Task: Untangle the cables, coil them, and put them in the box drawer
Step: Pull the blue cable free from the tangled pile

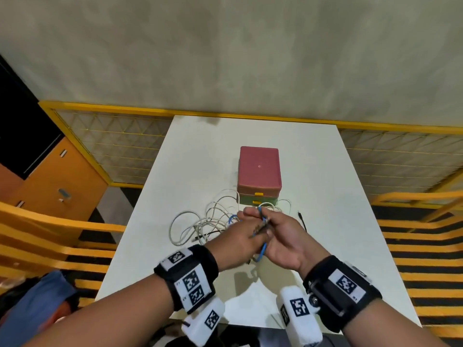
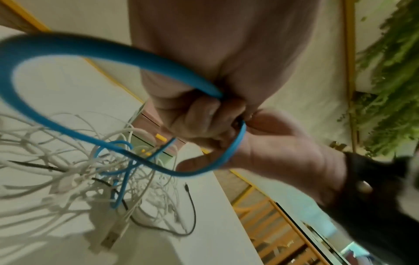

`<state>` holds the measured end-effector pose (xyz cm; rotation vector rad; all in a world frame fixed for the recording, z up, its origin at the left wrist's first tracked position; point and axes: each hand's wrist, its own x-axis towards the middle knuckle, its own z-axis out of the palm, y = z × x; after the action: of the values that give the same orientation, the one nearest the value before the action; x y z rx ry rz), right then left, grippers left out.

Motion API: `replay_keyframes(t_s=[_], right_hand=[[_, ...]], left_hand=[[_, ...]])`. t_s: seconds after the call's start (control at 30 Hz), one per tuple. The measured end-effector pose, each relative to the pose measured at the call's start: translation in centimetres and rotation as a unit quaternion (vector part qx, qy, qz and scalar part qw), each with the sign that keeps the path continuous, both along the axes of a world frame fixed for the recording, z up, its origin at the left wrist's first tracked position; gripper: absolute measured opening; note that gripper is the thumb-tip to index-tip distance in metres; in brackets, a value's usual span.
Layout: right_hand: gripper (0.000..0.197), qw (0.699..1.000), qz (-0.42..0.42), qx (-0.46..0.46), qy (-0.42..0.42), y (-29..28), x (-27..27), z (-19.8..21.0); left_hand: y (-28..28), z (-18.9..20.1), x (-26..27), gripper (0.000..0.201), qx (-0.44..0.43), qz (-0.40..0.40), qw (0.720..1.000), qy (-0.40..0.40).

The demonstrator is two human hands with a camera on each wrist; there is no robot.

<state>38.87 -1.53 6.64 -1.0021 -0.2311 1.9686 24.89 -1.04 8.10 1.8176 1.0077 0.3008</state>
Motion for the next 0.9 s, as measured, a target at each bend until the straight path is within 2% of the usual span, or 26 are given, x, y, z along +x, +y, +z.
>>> replay_keyframes(t_s=[0.1,0.2,0.3,0.37,0.43,0.5,0.57,0.63,0.7,0.8,0.9], right_hand=[[0.030,1.000,-0.003,0.000,0.013,1.5,1.3,0.2],[0.026,1.000,-0.024,-0.014,0.006,2.3,2.8,0.4],[0.021,0.999,-0.018,-0.029,-0.017,1.5,2.5,-0.3],[0.018,0.999,0.010,-0.023,-0.038,0.4,1.8,-0.8],[0.016,0.997,0.042,-0.020,-0.057,-0.7,0.9,-1.1],[0.017,0.997,0.057,-0.009,-0.055,-1.3,0.1,-1.0],[0.014,0.997,0.061,0.012,-0.051,-1.4,-0.4,-0.8],[0.011,0.997,0.052,0.021,-0.053,-1.1,-0.4,-0.3],[0.017,0.999,0.032,0.018,-0.034,-0.9,-0.1,0.1],[0.026,1.000,0.024,0.013,-0.007,-0.7,0.2,0.3],[0.025,0.998,0.055,0.014,-0.011,-0.6,0.0,0.3]], left_hand=[[-2.1,-0.7,-2.3,0.026,-0.041,-0.120,0.988,0.089],[-3.8,-1.2,-6.0,0.030,-0.049,-0.231,0.954,0.183],[-4.4,-1.2,-8.4,0.036,-0.067,-0.269,0.935,0.222],[-3.2,-1.3,-8.6,0.032,-0.057,-0.198,0.961,0.184],[-1.1,-0.9,-7.4,0.031,-0.037,-0.026,0.995,0.095],[1.1,-0.5,-5.2,0.030,-0.067,0.080,0.994,-0.005],[2.3,-0.5,-3.1,0.026,-0.092,0.089,0.991,-0.046],[2.5,-0.9,-1.8,0.025,-0.079,0.079,0.992,-0.064],[2.1,-1.1,-1.3,0.023,-0.084,0.074,0.990,-0.089],[0.8,-1.5,-1.2,0.022,-0.114,0.088,0.985,-0.095],[-0.2,-1.5,-1.5,0.021,-0.123,0.108,0.981,-0.100]])
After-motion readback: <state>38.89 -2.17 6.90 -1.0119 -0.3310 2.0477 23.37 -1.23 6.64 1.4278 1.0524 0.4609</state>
